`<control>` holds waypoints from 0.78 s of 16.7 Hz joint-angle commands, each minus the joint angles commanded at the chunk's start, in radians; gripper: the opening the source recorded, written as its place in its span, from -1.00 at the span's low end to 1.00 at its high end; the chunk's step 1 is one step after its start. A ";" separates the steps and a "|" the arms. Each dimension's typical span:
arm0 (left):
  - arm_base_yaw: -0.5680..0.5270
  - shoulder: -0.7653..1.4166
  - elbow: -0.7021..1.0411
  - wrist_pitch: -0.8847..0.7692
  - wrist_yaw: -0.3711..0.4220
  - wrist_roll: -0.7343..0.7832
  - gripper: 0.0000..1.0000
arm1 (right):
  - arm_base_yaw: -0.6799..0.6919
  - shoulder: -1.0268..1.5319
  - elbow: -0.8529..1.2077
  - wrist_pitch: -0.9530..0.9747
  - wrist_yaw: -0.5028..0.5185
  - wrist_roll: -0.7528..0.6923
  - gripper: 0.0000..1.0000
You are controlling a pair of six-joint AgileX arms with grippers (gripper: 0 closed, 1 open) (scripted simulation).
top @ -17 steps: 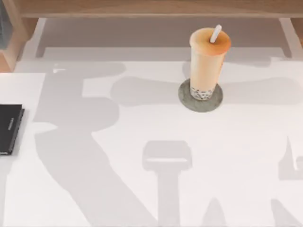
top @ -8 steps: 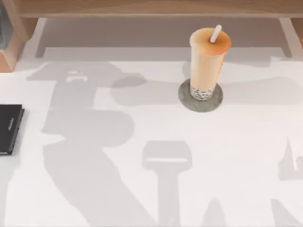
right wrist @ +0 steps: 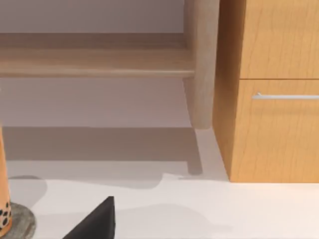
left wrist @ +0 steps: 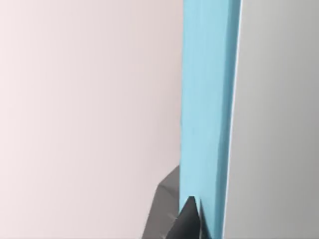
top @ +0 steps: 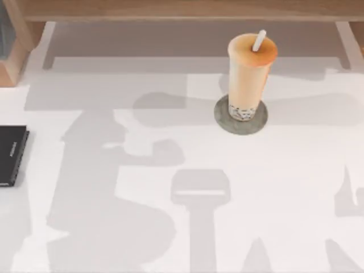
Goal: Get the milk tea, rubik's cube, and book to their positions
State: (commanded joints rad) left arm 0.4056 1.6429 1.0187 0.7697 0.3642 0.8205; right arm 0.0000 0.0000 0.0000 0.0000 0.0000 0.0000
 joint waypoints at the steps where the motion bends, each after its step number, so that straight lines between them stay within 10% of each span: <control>1: 0.015 -0.030 -0.060 0.013 0.004 0.097 -1.00 | 0.000 0.000 0.000 0.000 0.000 0.000 1.00; 13: 0.125 -0.022 -0.680 -0.051 0.126 1.040 -1.00 | 0.000 0.000 0.000 0.000 0.000 0.000 1.00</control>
State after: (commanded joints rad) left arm 0.5302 1.6213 0.3386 0.7190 0.4906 1.8608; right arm 0.0000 0.0000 0.0000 0.0000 0.0000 0.0000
